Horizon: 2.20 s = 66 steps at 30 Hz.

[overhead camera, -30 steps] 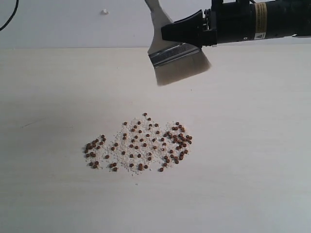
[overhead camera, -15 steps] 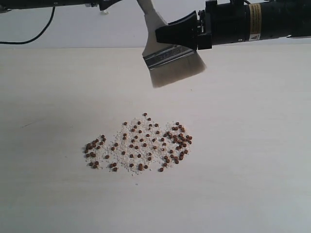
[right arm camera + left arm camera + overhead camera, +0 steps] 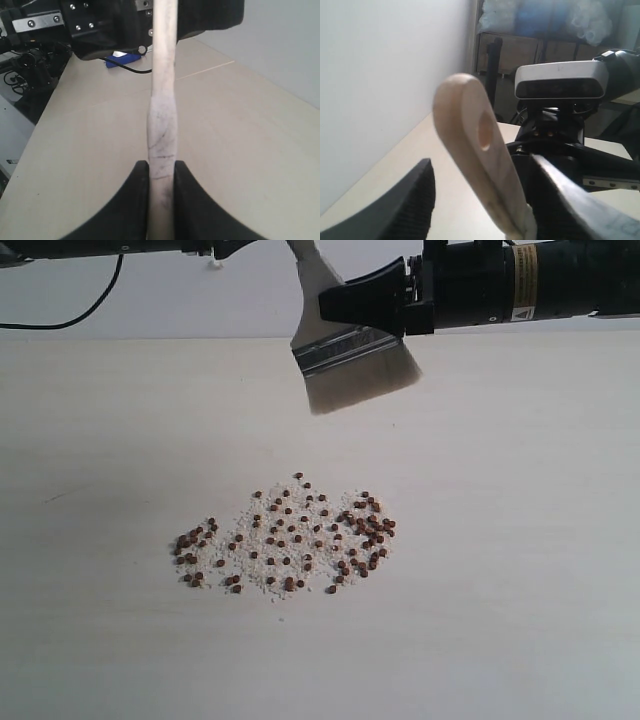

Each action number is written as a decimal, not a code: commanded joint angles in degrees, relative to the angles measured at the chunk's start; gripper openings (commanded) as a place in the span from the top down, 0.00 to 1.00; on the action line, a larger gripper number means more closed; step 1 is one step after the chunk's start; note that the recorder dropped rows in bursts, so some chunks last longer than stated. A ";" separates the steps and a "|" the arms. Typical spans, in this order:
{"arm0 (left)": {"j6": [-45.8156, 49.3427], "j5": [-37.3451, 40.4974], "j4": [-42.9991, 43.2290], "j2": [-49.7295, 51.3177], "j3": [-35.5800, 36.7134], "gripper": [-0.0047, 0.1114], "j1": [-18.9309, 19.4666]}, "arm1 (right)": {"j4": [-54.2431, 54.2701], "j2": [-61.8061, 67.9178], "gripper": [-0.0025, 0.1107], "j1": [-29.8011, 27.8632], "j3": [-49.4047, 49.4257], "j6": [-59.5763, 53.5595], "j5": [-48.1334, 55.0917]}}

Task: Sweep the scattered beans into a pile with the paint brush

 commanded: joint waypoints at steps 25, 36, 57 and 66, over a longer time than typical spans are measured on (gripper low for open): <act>-5.27 0.30 -0.98 -0.09 -4.15 0.95 -1.14 | 2.26 -0.61 0.98 0.10 -0.21 -0.46 -0.59; -7.82 0.30 -0.98 -0.09 -4.15 0.96 -1.14 | 3.10 -0.61 0.96 0.10 -0.21 -4.52 -0.59; -11.09 0.30 -0.98 -0.09 -4.15 0.96 -2.03 | 4.82 -0.61 0.61 0.10 -0.21 -6.24 -0.59; -11.73 0.30 -0.98 -0.02 -4.15 0.96 -2.28 | 4.82 -0.61 0.61 0.33 -0.21 -5.65 -0.59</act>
